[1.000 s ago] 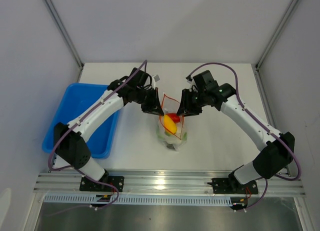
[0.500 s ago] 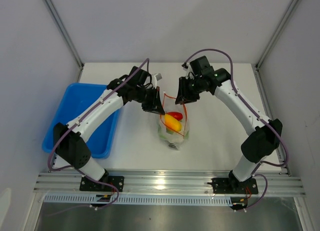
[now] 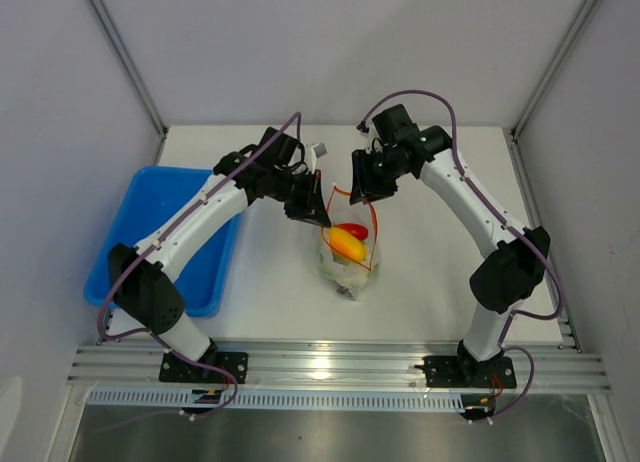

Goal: Place the food in the zip-top bag and seal the zipper
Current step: Adjust the zipper food storage bag at the center of the board.

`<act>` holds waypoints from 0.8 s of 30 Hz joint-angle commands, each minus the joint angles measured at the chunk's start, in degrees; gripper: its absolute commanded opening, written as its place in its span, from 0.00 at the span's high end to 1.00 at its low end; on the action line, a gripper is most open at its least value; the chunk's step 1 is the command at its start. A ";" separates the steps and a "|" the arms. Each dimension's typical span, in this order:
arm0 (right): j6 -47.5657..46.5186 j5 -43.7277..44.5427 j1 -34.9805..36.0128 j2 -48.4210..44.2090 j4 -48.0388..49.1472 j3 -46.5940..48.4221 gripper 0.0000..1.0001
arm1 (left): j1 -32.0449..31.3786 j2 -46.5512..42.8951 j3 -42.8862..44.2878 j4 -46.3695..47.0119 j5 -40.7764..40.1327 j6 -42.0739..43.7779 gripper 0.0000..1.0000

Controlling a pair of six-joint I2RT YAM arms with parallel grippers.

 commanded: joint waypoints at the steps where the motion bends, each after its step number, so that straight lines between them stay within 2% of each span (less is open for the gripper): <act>1: -2.43 1.63 -0.25 1.37 -1.67 3.08 0.59 | 0.30 0.58 3.90 -0.34 2.31 1.79 0.99; 4: -3.13 2.07 -0.25 2.50 -1.94 3.96 0.60 | 0.30 0.93 4.61 -0.70 2.57 2.14 0.99; 7: -3.66 2.34 -0.25 3.73 -2.46 5.27 0.78 | 0.39 1.28 5.13 -1.31 2.66 2.40 1.00; 8: -3.66 2.25 -0.33 4.09 -3.42 5.89 0.94 | 0.39 1.28 5.05 -1.49 2.31 2.49 0.99; 9: -3.58 1.47 -0.25 4.44 -3.87 6.94 1.00 | 0.39 1.37 5.14 -1.58 2.13 2.49 0.99; 15: 1.25 -1.18 -0.77 1.63 -6.24 7.74 1.00 | 0.65 1.11 6.89 0.08 1.78 2.32 0.99; 19: 9.41 -4.86 -1.30 -1.61 -6.43 7.04 1.00 | 0.57 2.07 7.51 3.50 6.59 0.74 0.99; 23: 20.13 -8.72 -1.48 -5.83 0.05 -2.33 1.00 | 0.22 3.57 7.60 7.73 11.70 -1.46 0.99; 24: 22.33 -10.48 -1.48 -7.67 1.82 -4.46 1.00 | -0.31 4.00 7.60 8.26 12.32 -1.55 0.94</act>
